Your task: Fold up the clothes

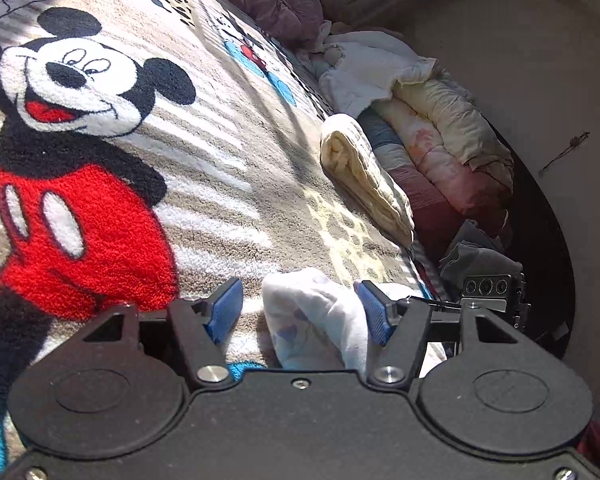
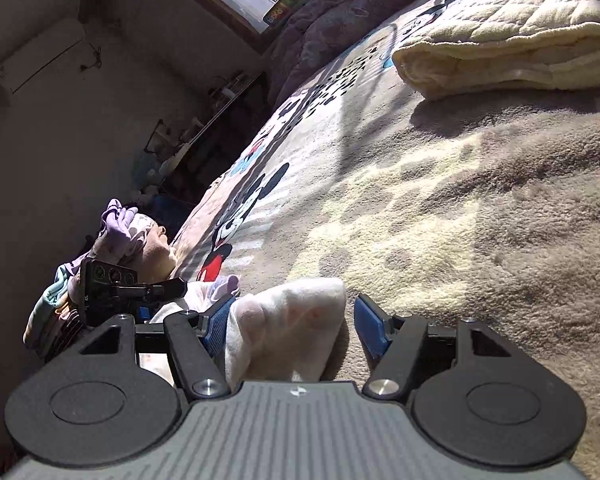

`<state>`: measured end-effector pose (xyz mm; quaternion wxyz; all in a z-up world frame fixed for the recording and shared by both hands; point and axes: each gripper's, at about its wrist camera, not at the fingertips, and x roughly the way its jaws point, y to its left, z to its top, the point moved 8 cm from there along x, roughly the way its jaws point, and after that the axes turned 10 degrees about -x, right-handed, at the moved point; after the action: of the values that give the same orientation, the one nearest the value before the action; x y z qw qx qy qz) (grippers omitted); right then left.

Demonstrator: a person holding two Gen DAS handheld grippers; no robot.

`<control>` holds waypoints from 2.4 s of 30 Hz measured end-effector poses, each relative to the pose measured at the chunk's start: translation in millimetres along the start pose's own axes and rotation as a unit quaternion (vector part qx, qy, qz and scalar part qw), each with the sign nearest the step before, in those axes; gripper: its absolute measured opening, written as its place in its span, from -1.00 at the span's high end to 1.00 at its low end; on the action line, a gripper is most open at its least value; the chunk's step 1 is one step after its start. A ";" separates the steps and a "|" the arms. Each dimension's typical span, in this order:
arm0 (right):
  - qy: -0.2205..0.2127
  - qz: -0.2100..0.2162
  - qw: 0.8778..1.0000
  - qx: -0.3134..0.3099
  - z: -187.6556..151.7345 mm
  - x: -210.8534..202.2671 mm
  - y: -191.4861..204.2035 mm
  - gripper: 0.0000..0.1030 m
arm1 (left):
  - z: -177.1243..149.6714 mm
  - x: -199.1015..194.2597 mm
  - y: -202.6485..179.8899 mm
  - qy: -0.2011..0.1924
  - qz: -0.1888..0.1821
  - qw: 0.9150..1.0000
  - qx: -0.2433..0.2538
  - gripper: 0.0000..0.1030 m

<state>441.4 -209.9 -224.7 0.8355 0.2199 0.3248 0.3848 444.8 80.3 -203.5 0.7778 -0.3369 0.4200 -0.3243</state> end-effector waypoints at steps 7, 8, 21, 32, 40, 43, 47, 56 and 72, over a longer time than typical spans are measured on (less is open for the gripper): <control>-0.010 -0.002 1.000 -0.026 -0.2 -6.2 13.8 0.33 | -2.2 -9.6 -18.1 -0.028 -0.011 0.999 0.037 0.43; -0.018 -0.003 0.999 -0.031 1.0 -9.6 17.5 0.35 | -3.1 -14.5 -24.9 -0.037 -0.017 0.998 0.048 0.44; -0.113 0.016 0.975 -0.190 9.5 -92.2 136.5 0.37 | -55.0 -105.1 -118.0 -0.108 -0.100 0.978 0.151 0.44; -0.100 -0.021 0.949 -0.299 -79.8 -148.7 225.3 0.37 | -187.5 -151.4 -157.6 -0.075 -0.049 0.961 0.261 0.45; -0.048 -0.090 0.906 -0.411 -161.0 -161.3 265.5 0.54 | -260.4 -147.0 -144.7 -0.046 0.019 0.964 0.263 0.46; 0.007 -0.140 0.875 -0.464 -193.8 -145.0 268.8 0.54 | -277.8 -137.4 -132.0 -0.031 0.060 0.961 0.268 0.45; 0.052 -0.173 0.836 -0.518 -241.9 -128.8 268.7 0.42 | -285.7 -137.3 -126.5 -0.023 0.077 0.957 0.278 0.42; -0.019 -0.146 0.882 -0.447 -220.3 -168.7 281.0 0.21 | -252.8 -194.1 -142.9 -0.121 -0.057 0.977 0.167 0.11; 0.002 -0.203 0.864 -0.461 -231.6 -94.4 250.4 0.01 | -276.2 -129.6 -105.9 -0.040 0.094 0.989 0.110 0.39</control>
<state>104.7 -104.9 -195.1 0.9006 -0.2614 0.1499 0.3133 123.9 53.2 -178.9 0.8534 -0.2203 0.3803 -0.2802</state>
